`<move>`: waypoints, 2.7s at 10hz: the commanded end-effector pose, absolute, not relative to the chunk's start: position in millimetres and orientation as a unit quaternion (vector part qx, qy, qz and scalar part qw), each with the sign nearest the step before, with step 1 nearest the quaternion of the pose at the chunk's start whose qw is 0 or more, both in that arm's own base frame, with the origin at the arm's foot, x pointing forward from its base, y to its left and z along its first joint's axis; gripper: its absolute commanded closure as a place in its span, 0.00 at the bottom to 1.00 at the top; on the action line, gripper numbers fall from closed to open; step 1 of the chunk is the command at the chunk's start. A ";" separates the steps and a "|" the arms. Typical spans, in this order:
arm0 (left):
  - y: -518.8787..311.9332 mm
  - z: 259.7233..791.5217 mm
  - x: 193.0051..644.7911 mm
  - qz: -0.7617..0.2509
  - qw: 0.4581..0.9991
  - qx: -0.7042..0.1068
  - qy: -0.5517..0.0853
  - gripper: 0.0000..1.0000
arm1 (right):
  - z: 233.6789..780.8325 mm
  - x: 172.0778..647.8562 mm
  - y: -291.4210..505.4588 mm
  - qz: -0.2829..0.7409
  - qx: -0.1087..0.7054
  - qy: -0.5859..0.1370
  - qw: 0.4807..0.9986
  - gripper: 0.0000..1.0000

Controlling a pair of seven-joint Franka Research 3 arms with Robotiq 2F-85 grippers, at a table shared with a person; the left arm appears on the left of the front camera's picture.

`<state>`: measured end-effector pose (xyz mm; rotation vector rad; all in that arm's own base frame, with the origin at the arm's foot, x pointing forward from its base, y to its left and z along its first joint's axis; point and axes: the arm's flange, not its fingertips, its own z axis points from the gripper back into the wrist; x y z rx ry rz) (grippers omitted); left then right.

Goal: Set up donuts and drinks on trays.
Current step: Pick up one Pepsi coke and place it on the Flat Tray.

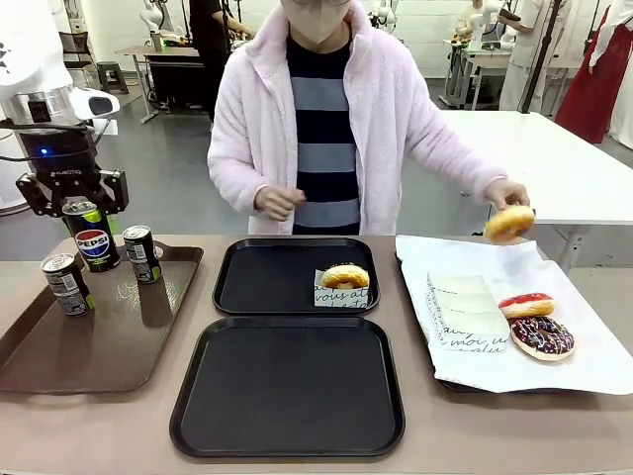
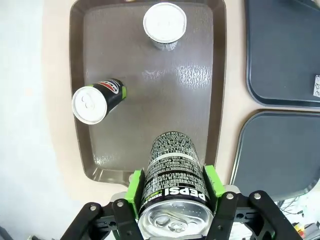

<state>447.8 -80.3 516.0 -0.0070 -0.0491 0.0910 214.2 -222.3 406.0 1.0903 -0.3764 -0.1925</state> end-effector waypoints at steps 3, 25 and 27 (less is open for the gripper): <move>-81.4 509.8 448.9 0.044 0.999 -0.002 -0.018 0.41 | 404.3 215.0 -222.9 -0.086 0.520 -0.184 0.830 0.00; -156.9 475.8 409.1 -0.250 0.968 -0.010 0.023 0.41 | 404.3 215.0 -222.9 -0.086 0.520 -0.184 0.830 0.00; -156.9 475.8 409.1 -0.250 0.968 -0.010 0.023 0.41 | 404.3 215.0 -222.9 -0.086 0.520 -0.184 0.830 0.00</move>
